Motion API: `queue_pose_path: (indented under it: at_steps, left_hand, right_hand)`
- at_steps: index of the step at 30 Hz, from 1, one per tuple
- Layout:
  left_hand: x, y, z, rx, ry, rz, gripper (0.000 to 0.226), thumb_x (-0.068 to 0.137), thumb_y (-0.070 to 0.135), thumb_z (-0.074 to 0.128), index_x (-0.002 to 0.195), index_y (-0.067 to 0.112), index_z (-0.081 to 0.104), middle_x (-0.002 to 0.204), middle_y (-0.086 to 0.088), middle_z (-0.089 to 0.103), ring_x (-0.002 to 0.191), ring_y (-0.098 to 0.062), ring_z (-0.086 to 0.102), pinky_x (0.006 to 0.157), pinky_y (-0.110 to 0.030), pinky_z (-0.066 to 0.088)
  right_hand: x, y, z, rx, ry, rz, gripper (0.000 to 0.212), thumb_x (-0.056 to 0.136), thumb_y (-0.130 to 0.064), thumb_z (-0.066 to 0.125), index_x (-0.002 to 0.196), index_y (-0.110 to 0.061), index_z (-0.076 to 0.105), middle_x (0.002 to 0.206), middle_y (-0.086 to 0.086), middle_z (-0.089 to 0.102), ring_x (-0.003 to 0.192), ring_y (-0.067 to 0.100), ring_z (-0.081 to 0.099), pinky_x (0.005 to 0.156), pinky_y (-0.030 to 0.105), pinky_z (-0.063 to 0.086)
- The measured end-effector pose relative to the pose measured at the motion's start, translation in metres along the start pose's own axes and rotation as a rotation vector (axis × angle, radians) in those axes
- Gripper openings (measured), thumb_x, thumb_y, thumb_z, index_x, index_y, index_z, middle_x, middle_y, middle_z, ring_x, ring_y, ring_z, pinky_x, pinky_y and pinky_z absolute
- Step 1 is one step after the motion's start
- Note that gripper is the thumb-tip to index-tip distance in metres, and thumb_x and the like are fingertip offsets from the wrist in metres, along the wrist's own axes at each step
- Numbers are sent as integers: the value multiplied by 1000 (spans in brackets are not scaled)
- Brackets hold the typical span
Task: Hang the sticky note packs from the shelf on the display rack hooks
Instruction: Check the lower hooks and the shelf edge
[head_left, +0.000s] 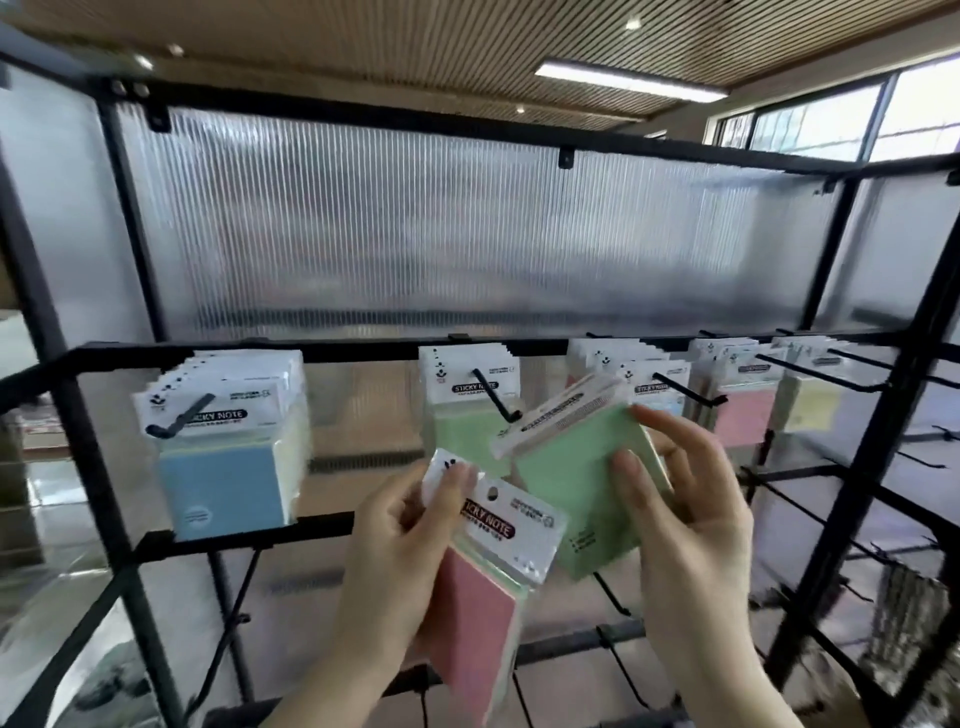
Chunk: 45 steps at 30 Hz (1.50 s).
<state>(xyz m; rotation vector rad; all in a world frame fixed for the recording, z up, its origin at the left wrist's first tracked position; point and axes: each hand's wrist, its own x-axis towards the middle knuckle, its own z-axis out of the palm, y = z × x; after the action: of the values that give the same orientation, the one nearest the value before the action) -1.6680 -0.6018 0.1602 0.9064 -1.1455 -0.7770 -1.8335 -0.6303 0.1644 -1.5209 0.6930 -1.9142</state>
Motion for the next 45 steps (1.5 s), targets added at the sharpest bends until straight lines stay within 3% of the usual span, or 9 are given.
queue_pose_path:
  at_steps: [7,11,16,21,25,28,33,41,45]
  left_hand:
    - [-2,12,-3,123,8,78,40,71,65,58,86,31,73,73,-11,71,70,-15,68,64,-21,48]
    - [3,15,-2,86,-17,-20,23,70,43,70,79,23,71,71,-7,71,65,-14,67,59,-21,46]
    - [1,18,-1,93,-69,5,30,62,44,70,81,22,70,73,-4,73,65,-13,68,55,-16,48]
    - [1,20,-1,165,-113,55,19,69,37,68,71,19,64,61,0,66,55,-7,61,52,-13,43]
    - [14,18,-1,199,-50,102,24,67,47,64,66,23,62,59,5,63,54,-5,60,51,-11,41]
    - [22,13,-2,208,0,113,33,69,53,64,69,20,62,57,6,63,53,-5,58,50,-12,41]
    - [29,6,-4,267,76,156,39,68,57,64,70,18,64,56,6,60,55,-2,54,54,-8,38]
    - [36,-5,-6,385,160,161,24,84,30,70,66,17,61,64,-2,62,64,3,57,60,-5,37]
    - [43,-13,-1,464,223,172,14,83,28,70,80,18,60,78,10,66,74,10,58,64,-4,39]
  right_hand:
    - [-11,15,3,84,-20,44,31,80,-19,65,105,-38,67,89,-2,67,76,13,63,64,28,52]
    - [-10,22,-5,83,-157,108,39,78,-15,66,110,-36,62,100,6,67,88,22,68,74,32,56]
    - [3,20,-8,61,-306,235,28,75,-35,62,96,-17,63,89,0,73,78,8,68,63,15,50]
    - [20,10,3,36,-298,243,65,78,-51,56,67,10,37,65,9,44,62,18,39,57,29,32]
    - [35,10,17,30,-306,254,68,79,-49,58,76,18,44,67,14,50,62,18,47,59,33,37]
    - [43,15,25,-29,-308,198,47,88,-38,58,71,5,57,65,10,47,61,15,44,58,29,37]
    - [48,22,34,-139,-313,117,53,93,-22,59,50,-22,29,49,-12,23,50,6,21,46,22,18]
    - [49,36,39,-241,-333,99,50,94,-31,57,47,-25,43,41,-15,29,44,4,22,45,19,19]
    - [56,48,43,-308,-281,85,31,91,-39,59,77,-11,55,57,-12,54,53,3,45,53,22,38]
